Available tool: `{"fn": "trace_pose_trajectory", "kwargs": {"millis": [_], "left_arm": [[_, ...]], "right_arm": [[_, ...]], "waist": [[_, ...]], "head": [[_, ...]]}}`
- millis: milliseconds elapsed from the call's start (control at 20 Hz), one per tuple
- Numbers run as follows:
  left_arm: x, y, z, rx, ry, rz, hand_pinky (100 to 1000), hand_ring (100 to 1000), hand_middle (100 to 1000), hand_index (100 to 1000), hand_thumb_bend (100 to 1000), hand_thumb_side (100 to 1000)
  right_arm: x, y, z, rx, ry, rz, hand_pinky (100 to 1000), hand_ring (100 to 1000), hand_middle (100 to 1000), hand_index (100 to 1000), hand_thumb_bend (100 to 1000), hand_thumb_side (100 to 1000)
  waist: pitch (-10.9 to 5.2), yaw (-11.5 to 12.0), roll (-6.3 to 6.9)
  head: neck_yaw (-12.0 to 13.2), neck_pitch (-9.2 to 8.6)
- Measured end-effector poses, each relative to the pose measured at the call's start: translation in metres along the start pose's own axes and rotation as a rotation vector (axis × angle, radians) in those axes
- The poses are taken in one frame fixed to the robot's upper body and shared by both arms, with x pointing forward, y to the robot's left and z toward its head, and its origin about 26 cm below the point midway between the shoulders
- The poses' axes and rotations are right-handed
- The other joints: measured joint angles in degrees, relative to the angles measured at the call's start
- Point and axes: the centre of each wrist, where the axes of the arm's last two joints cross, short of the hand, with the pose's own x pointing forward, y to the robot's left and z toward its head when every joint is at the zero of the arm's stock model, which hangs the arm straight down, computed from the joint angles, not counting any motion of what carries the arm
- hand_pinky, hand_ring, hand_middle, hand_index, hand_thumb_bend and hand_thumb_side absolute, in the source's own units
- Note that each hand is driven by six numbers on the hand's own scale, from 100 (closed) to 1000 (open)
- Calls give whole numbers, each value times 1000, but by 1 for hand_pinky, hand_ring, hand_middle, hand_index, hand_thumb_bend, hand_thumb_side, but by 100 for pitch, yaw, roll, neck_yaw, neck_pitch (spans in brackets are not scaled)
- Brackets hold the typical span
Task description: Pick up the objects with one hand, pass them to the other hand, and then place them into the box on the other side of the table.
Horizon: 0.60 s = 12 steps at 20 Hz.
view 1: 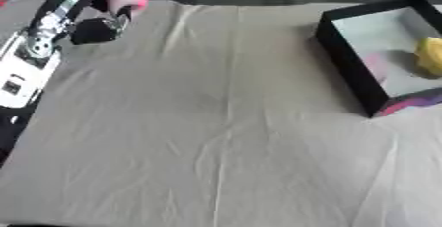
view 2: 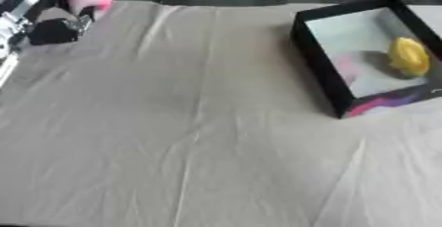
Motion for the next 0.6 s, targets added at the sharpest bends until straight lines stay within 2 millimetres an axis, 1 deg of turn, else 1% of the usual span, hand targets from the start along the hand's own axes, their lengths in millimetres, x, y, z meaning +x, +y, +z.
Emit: {"fn": "trace_pose_trajectory", "kwargs": {"millis": [100,150,200,250,300,600], "left_arm": [[4,-7,-1,-4,-17,29,712,613,522,461,100,258],[5,-10,-1,-6,-23,43,710,610,519,461,100,272],[7,-14,-1,-9,-30,58,710,610,519,461,100,272],[8,-18,-2,-13,-36,73,709,608,516,460,100,283],[9,-23,-2,-19,-42,89,709,608,515,460,100,285],[16,-46,-4,-22,-70,142,711,608,514,460,100,290]], "right_arm": [[3,1,-2,31,-18,27,974,935,870,945,100,499],[5,2,-4,44,-27,40,968,930,862,935,100,448],[8,3,-5,58,-39,52,968,930,862,935,100,448],[10,4,-7,74,-53,66,963,926,856,926,100,408],[13,6,-10,95,-70,82,961,925,854,923,100,392],[24,21,-18,219,-121,171,955,922,850,915,100,357]], "waist": [[0,-2,0],[0,-3,0],[0,-3,0],[0,-4,0],[-2,-5,0],[-11,-3,-4]], "head": [[-1,0],[-1,0],[-1,0],[-1,1],[-5,1],[-40,1]]}}
